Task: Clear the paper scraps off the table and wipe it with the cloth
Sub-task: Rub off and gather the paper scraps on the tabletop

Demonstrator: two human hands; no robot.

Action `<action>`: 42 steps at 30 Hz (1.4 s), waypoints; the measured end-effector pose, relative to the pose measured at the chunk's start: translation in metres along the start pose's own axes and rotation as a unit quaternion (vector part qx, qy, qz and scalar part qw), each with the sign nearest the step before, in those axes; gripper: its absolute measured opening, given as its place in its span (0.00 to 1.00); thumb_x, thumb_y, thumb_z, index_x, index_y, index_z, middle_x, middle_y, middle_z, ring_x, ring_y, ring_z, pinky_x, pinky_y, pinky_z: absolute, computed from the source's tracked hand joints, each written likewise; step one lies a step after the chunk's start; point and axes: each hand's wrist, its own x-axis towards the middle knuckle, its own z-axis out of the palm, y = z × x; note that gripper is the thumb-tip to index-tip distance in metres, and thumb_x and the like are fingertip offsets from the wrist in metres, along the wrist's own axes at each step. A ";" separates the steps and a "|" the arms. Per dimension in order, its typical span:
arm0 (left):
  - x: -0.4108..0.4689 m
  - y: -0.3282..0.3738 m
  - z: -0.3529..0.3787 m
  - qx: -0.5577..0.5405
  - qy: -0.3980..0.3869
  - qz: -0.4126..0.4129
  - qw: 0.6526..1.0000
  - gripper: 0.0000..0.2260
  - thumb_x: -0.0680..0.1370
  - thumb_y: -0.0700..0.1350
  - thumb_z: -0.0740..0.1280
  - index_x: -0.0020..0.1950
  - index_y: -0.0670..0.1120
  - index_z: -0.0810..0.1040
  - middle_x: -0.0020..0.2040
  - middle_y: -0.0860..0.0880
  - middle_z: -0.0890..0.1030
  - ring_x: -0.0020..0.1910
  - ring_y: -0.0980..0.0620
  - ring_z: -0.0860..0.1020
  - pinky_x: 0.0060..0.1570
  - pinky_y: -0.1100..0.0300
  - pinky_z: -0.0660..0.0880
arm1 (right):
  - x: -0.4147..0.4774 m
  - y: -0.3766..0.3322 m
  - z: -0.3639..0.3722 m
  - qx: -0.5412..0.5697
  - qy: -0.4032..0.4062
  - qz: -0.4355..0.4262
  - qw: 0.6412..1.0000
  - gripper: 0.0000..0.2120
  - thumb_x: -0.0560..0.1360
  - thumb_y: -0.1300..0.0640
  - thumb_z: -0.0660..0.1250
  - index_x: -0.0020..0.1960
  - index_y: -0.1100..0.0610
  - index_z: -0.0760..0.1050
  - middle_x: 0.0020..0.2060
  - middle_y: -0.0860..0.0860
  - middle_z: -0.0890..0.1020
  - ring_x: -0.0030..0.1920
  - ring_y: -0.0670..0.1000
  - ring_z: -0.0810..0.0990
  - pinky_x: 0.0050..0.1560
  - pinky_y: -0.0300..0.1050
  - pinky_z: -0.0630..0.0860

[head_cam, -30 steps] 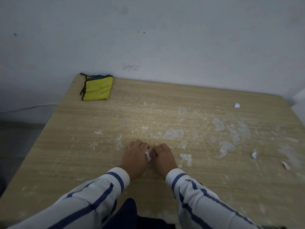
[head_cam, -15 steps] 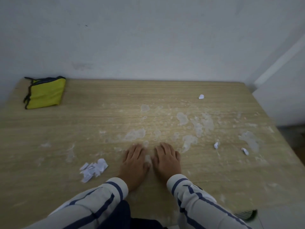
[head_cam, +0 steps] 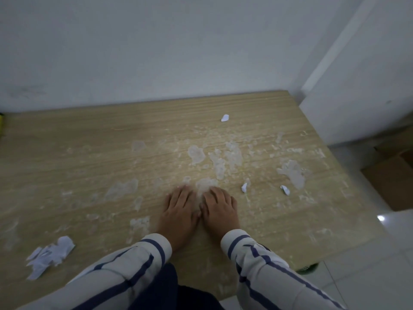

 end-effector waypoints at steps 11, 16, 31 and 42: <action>0.029 0.035 0.011 0.022 -0.005 0.017 1.000 0.27 0.77 0.57 0.50 0.70 0.44 0.69 0.71 0.43 0.68 0.72 0.42 0.64 0.68 0.44 0.55 | 0.006 0.057 -0.017 0.043 0.047 0.050 0.997 0.19 0.78 0.56 0.54 0.67 0.55 0.67 0.73 0.57 0.62 0.73 0.60 0.59 0.70 0.57 0.56; 0.034 0.042 0.013 0.015 -0.003 0.039 0.999 0.29 0.77 0.58 0.48 0.73 0.43 0.64 0.74 0.44 0.64 0.74 0.43 0.59 0.70 0.44 0.52 | 0.010 0.068 -0.018 0.046 0.021 0.065 0.997 0.19 0.78 0.58 0.52 0.69 0.55 0.64 0.72 0.53 0.62 0.71 0.57 0.60 0.68 0.53 0.58; 0.053 0.072 0.012 0.020 -0.015 0.081 0.996 0.34 0.74 0.61 0.37 0.77 0.47 0.51 0.78 0.48 0.49 0.76 0.48 0.43 0.70 0.51 0.38 | 0.016 0.132 -0.043 0.192 0.124 0.236 0.945 0.18 0.74 0.66 0.57 0.64 0.61 0.69 0.65 0.56 0.68 0.62 0.55 0.69 0.63 0.44 0.69; 0.092 0.080 0.006 0.004 -0.008 0.099 0.995 0.33 0.75 0.60 0.41 0.75 0.45 0.57 0.77 0.45 0.54 0.76 0.46 0.47 0.71 0.52 0.40 | 0.041 0.144 -0.050 0.161 0.081 0.227 0.957 0.10 0.76 0.64 0.57 0.50 0.61 0.77 0.52 0.54 0.75 0.53 0.54 0.72 0.55 0.41 0.69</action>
